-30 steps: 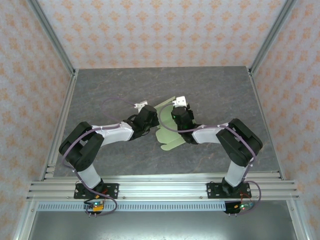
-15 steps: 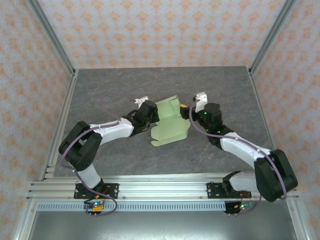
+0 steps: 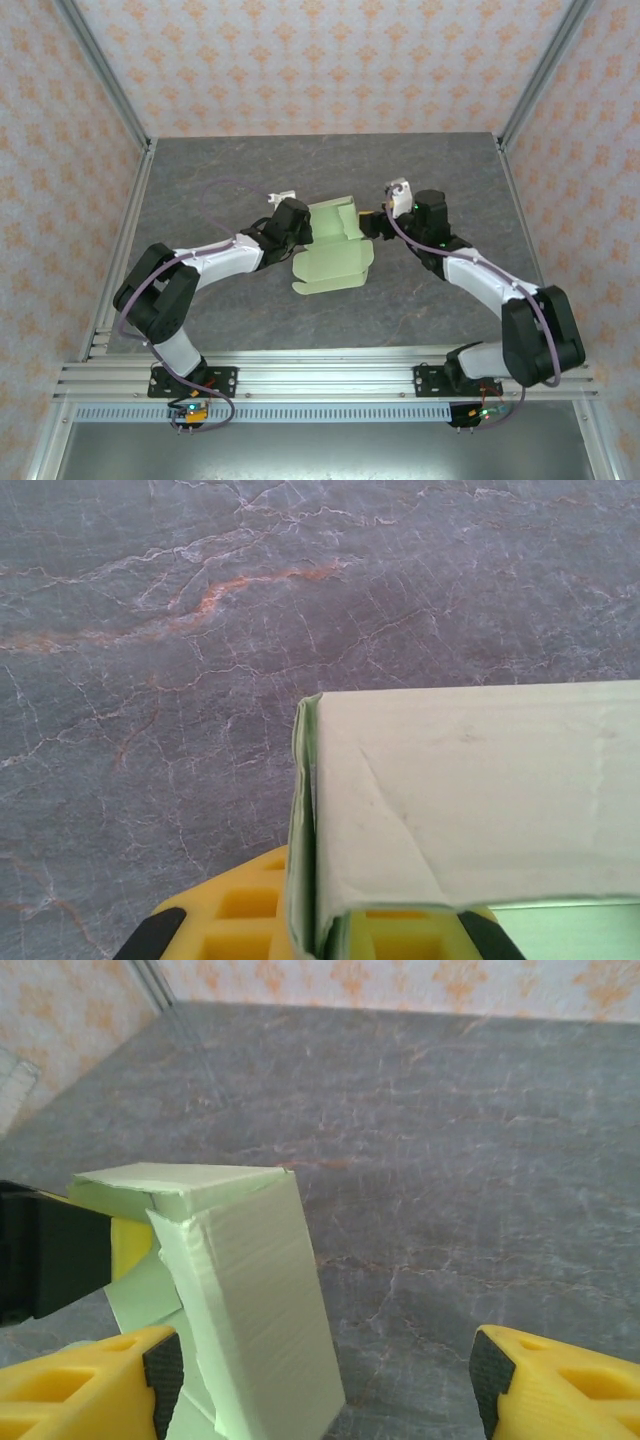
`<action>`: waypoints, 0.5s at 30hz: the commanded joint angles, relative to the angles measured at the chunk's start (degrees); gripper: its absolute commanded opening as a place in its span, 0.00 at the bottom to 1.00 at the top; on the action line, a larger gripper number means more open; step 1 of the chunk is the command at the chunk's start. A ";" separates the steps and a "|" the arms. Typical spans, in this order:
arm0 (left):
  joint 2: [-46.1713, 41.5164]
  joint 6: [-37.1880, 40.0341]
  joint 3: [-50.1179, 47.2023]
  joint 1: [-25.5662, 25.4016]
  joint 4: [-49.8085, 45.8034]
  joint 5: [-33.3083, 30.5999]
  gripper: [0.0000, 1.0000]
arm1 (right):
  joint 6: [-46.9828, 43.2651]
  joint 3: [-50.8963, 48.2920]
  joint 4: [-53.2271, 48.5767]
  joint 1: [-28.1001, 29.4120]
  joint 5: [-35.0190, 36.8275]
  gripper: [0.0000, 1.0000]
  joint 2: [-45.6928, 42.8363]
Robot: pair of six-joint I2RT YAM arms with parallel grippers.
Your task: Fold the paper box
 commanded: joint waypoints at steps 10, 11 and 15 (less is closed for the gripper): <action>0.43 -0.31 2.29 0.23 -1.82 2.31 0.00 | -6.31 6.19 0.92 5.93 18.84 0.45 11.38; 0.60 -0.79 2.36 0.21 -1.87 2.34 0.00 | -6.69 6.27 1.31 6.56 21.08 0.42 11.76; 1.89 -1.98 3.30 -0.05 -1.43 3.76 0.00 | -5.35 6.19 5.46 9.67 30.63 0.38 13.92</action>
